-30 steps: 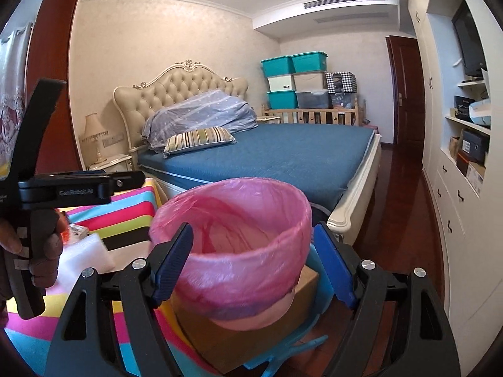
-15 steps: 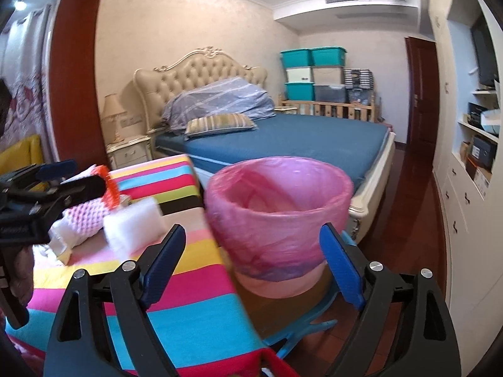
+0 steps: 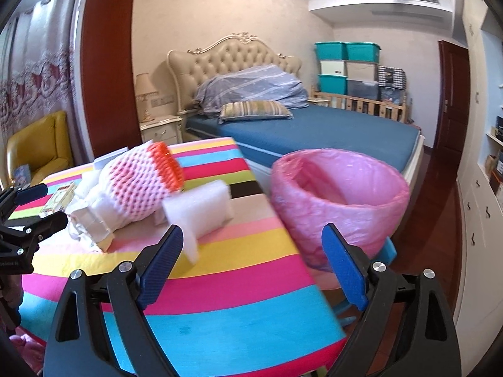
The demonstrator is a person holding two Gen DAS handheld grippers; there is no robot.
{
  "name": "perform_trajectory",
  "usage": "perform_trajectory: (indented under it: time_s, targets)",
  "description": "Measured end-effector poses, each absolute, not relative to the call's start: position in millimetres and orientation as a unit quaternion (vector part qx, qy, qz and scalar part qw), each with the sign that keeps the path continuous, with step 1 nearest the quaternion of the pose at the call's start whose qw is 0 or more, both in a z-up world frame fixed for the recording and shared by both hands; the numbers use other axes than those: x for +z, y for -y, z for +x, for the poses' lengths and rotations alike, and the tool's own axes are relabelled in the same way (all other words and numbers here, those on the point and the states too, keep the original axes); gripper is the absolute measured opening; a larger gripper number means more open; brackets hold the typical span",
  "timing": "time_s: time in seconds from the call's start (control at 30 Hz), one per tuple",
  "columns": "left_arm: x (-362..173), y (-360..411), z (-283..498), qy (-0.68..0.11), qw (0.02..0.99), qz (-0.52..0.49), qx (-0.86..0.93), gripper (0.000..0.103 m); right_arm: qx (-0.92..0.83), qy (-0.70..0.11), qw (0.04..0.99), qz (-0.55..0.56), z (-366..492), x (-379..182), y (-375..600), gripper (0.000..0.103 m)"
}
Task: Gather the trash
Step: 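Move both open tools back over the trash on the table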
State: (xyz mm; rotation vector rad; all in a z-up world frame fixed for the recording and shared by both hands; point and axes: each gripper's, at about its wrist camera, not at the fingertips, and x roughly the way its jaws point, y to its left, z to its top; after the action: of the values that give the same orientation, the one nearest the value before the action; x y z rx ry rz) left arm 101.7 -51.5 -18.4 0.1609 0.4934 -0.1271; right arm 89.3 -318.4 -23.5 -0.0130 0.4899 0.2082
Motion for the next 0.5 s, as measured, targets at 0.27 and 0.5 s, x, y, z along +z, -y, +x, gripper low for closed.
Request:
perform_trajectory:
  time_s: [0.27, 0.5]
  targets:
    - [-31.8, 22.9, 102.9, -0.268, 0.961, 0.043, -0.052, 0.097, 0.133, -0.256, 0.957, -0.022, 89.5, -29.9, 287.3, 0.085]
    - [-28.3, 3.2, 102.7, -0.264, 0.964, 0.026, -0.027, 0.097, 0.174, -0.265, 0.948, -0.030, 93.5, -33.2, 252.8, 0.085]
